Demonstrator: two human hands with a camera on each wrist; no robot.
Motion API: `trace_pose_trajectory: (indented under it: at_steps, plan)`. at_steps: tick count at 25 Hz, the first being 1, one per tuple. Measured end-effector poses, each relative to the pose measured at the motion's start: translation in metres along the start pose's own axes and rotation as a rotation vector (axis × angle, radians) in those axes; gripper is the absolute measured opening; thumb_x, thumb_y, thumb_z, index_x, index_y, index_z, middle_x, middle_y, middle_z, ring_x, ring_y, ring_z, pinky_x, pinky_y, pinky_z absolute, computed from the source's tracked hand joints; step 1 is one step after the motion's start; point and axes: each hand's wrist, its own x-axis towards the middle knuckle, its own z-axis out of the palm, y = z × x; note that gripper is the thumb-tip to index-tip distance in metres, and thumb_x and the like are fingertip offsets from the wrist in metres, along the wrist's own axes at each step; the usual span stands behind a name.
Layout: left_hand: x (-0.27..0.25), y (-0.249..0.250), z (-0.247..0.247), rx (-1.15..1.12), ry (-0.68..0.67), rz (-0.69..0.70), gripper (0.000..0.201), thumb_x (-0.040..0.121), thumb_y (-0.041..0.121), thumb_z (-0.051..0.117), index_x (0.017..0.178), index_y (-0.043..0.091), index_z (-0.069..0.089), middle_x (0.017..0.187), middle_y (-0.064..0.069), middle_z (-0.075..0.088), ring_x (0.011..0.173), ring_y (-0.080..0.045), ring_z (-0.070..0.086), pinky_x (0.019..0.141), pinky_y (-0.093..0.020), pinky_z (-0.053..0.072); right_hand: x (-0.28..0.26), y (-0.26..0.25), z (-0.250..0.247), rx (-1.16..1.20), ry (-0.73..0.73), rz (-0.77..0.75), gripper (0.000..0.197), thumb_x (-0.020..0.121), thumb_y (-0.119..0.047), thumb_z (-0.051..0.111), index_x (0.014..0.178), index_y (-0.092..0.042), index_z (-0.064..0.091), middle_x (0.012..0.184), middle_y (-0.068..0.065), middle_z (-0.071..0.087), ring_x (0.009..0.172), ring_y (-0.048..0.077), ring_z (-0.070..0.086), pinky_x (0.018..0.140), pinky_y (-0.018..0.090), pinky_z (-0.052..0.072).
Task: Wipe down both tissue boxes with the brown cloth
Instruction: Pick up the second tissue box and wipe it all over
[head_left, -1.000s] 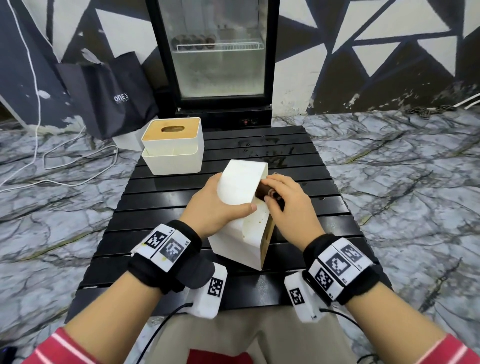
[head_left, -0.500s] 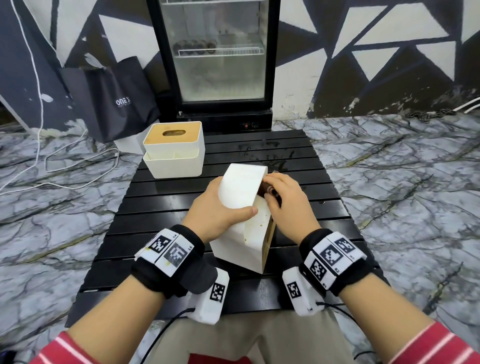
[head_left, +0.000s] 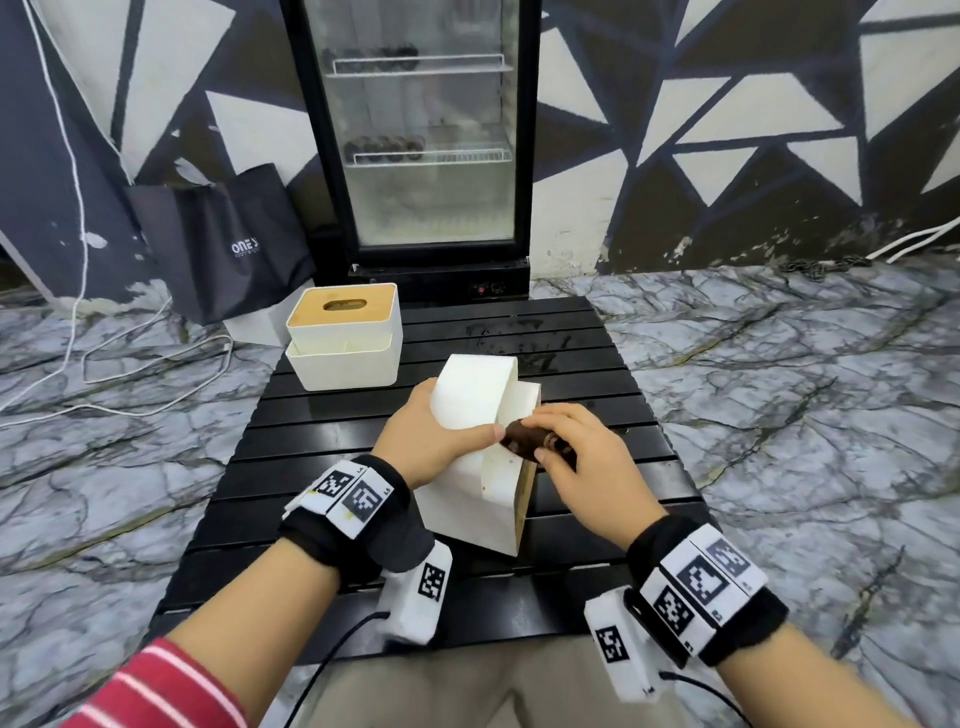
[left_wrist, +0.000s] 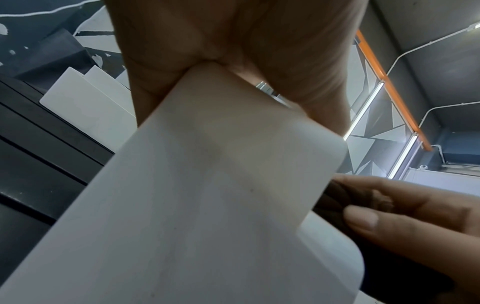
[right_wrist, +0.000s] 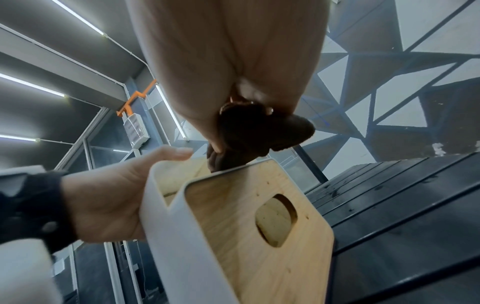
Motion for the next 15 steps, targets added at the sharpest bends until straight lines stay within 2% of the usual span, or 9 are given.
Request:
trace_pose_trajectory:
  at_steps: [2, 4, 5, 7, 9, 11, 12, 15]
  plan:
    - [0.001, 0.002, -0.002, 0.012, -0.004, 0.011, 0.091, 0.064, 0.054, 0.078, 0.136, 0.018, 0.036, 0.134, 0.003, 0.049, 0.124, -0.020, 0.047, 0.093, -0.030, 0.040, -0.009, -0.006, 0.002, 0.030, 0.021, -0.014, 0.033, 0.082, -0.004, 0.060, 0.110, -0.019, 0.061, 0.116, -0.008, 0.049, 0.109, 0.006, 0.047, 0.099, 0.016, 0.034]
    - [-0.002, 0.001, -0.005, 0.024, 0.020, -0.006, 0.099, 0.071, 0.054, 0.073, 0.146, 0.013, 0.024, 0.147, -0.001, 0.038, 0.133, -0.021, 0.039, 0.104, -0.031, 0.035, -0.017, -0.013, 0.008, 0.088, 0.052, -0.034, 0.031, 0.078, -0.004, 0.064, 0.105, -0.020, 0.061, 0.112, -0.008, 0.048, 0.106, 0.001, 0.047, 0.095, 0.010, 0.033]
    - [-0.004, 0.001, -0.005, 0.022, 0.034, -0.010, 0.099, 0.071, 0.057, 0.071, 0.146, 0.013, 0.025, 0.147, -0.002, 0.038, 0.132, -0.020, 0.040, 0.102, -0.031, 0.035, -0.020, -0.016, 0.012, 0.112, 0.071, -0.044, 0.030, 0.076, -0.003, 0.065, 0.101, -0.019, 0.060, 0.109, -0.008, 0.049, 0.105, -0.001, 0.047, 0.092, 0.007, 0.033]
    - [-0.008, -0.002, -0.004, 0.016, 0.015, 0.013, 0.088, 0.063, 0.066, 0.069, 0.133, 0.018, 0.045, 0.130, 0.002, 0.055, 0.118, -0.018, 0.052, 0.091, -0.029, 0.042, -0.023, -0.019, 0.018, 0.145, 0.102, -0.066, 0.027, 0.074, -0.003, 0.067, 0.096, -0.016, 0.059, 0.106, -0.009, 0.050, 0.103, -0.002, 0.048, 0.089, 0.004, 0.032]
    - [-0.008, -0.005, -0.002, 0.025, -0.012, 0.050, 0.081, 0.052, 0.073, 0.066, 0.116, 0.024, 0.056, 0.112, 0.006, 0.064, 0.106, -0.016, 0.060, 0.088, -0.033, 0.048, -0.020, -0.018, 0.022, 0.149, 0.095, -0.088, 0.026, 0.075, -0.004, 0.067, 0.098, -0.015, 0.062, 0.107, -0.011, 0.054, 0.104, 0.001, 0.050, 0.092, 0.008, 0.034]
    - [-0.004, -0.011, 0.000, 0.012, -0.005, 0.063, 0.082, 0.049, 0.075, 0.067, 0.114, 0.026, 0.057, 0.109, 0.008, 0.065, 0.103, -0.014, 0.061, 0.092, -0.038, 0.049, -0.015, -0.015, 0.024, 0.117, 0.071, -0.070, 0.029, 0.078, -0.007, 0.066, 0.105, -0.016, 0.064, 0.114, -0.010, 0.055, 0.111, 0.007, 0.049, 0.098, 0.014, 0.033]
    - [-0.001, -0.012, 0.001, -0.005, 0.000, 0.070, 0.081, 0.049, 0.075, 0.069, 0.113, 0.027, 0.058, 0.109, 0.008, 0.066, 0.103, -0.014, 0.061, 0.093, -0.040, 0.049, -0.011, -0.014, 0.024, 0.103, 0.066, -0.048, 0.032, 0.079, -0.008, 0.066, 0.109, -0.017, 0.063, 0.117, -0.008, 0.055, 0.114, 0.007, 0.047, 0.100, 0.013, 0.030]
    - [0.006, -0.019, 0.005, -0.035, 0.020, 0.064, 0.083, 0.049, 0.076, 0.071, 0.113, 0.025, 0.058, 0.109, 0.007, 0.066, 0.103, -0.014, 0.061, 0.093, -0.042, 0.050, -0.008, -0.015, 0.031, 0.100, 0.087, -0.018, 0.035, 0.080, -0.008, 0.064, 0.115, -0.015, 0.061, 0.124, -0.003, 0.055, 0.114, 0.005, 0.044, 0.098, 0.002, 0.022]
